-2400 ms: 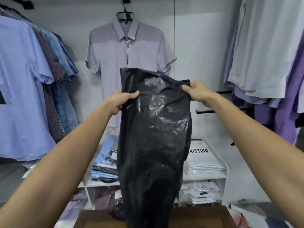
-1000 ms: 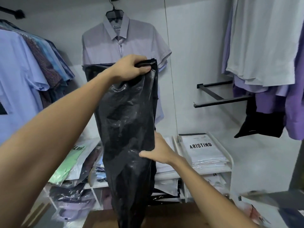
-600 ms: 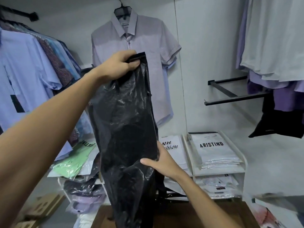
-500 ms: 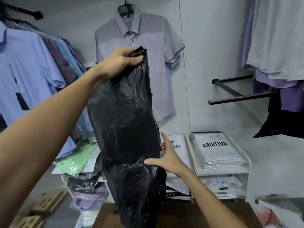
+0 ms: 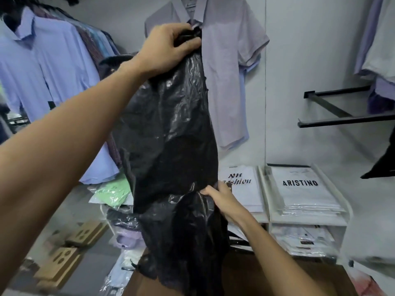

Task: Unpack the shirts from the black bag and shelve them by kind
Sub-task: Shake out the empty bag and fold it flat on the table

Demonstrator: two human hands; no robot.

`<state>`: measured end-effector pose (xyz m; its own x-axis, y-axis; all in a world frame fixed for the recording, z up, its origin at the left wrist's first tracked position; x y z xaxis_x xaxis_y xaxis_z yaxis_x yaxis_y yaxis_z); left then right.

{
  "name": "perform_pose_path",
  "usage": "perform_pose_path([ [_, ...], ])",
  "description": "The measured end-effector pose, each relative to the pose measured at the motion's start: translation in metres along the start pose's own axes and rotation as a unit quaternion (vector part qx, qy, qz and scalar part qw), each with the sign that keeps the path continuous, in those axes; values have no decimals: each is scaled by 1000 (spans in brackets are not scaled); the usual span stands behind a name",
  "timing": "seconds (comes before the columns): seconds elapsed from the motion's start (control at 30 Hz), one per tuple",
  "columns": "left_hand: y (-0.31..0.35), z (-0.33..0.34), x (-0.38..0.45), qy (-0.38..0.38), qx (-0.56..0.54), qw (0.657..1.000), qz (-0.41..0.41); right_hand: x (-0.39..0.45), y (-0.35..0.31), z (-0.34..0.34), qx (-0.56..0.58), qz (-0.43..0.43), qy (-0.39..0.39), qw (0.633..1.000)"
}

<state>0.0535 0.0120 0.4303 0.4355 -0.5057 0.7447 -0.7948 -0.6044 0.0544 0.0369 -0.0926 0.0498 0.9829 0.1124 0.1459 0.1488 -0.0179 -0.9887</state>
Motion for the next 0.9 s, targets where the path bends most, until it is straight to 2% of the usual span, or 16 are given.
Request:
perform_pose_path([
  [0.03,-7,-1,-2,13,42,999,-14,-6,8,3,-7,-9,-28,1000],
  [0.13,-29,-2,-7,36,222,972,-65,-27,42,17,-142,-26,-115,983],
  [0.23,-51,1,-15,15,289,954,-85,-44,85,24,-209,21,-180,961],
  [0.3,-69,1,-23,1,297,949,-103,-52,101,19,-212,58,-168,961],
  [0.4,-99,-6,-40,13,285,946,-154,-59,114,-10,-154,132,-111,973],
  [0.5,-133,-12,-68,11,279,940,-199,-69,136,-46,-135,160,-155,966],
  [0.57,-160,-12,-92,6,271,932,-239,-79,145,-65,-180,183,-189,948],
  [0.73,-210,1,-143,0,230,917,-327,-74,139,-97,-334,186,-181,906],
  [0.9,-220,24,-171,-13,205,908,-364,-70,143,-121,-388,222,-205,871],
])
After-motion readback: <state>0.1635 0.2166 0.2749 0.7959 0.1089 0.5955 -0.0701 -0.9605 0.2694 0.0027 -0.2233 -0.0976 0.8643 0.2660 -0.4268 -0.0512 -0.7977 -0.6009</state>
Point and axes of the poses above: each hand's wrist, its own x-axis towards the middle knuckle, its own z-axis out of the palm, y = z × x, the point moved 5 cm from there along x, towards the middle knuckle, and after that the axes turned 6 degrees about -x, right-handed, at the moved point
